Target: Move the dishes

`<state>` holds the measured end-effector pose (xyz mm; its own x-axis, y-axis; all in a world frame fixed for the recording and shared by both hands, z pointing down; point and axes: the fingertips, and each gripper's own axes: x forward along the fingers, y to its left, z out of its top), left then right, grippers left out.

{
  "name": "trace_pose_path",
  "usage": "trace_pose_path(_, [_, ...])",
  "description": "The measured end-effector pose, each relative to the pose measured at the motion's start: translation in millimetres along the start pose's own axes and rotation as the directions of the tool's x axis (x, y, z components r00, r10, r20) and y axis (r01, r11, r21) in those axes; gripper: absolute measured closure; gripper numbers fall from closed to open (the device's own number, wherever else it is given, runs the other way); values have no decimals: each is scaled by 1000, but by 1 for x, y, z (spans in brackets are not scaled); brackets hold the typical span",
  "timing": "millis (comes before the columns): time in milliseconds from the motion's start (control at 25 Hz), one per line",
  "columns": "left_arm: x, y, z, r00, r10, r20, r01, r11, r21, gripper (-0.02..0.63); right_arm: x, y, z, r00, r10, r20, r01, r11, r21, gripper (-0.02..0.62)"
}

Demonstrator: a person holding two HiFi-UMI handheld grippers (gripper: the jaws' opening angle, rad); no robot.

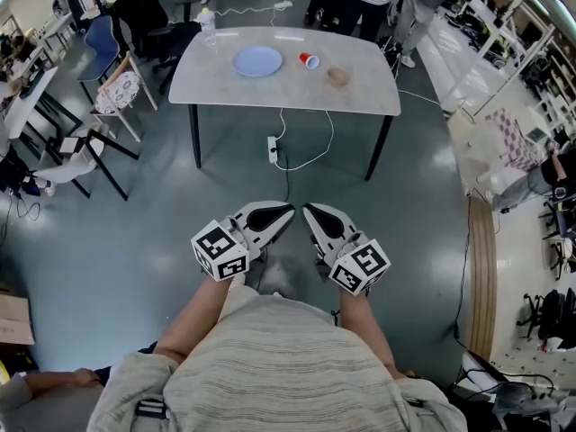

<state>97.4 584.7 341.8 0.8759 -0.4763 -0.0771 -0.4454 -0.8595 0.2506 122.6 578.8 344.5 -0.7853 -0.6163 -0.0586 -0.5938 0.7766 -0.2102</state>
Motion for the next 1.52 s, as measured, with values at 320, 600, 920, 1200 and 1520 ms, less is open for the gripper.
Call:
trace_pose_path(320, [0, 14, 2, 1000, 8, 0, -8, 1000, -13, 578, 11, -8, -2, 1000, -10, -8, 10, 1000, 16, 577])
trace_pose_path(600, [11, 49, 8, 1000, 20, 3, -20, 1000, -23, 578, 39, -35, 0, 1000, -15, -19, 16, 1000, 17, 577])
trace_pose_path(920, [19, 142, 34, 1000, 8, 20, -8, 1000, -24, 578, 122, -75, 7, 999, -22, -30, 22, 1000, -6, 577])
trace_pose_path(1200, [29, 229, 59, 999, -26, 35, 27, 999, -32, 578, 202, -118, 20, 999, -50, -17, 50, 999, -22, 577])
trace_pose_path(1520, [30, 311, 80, 998, -47, 38, 48, 998, -36, 578, 278, -148, 22, 997, -79, -13, 78, 996, -38, 577])
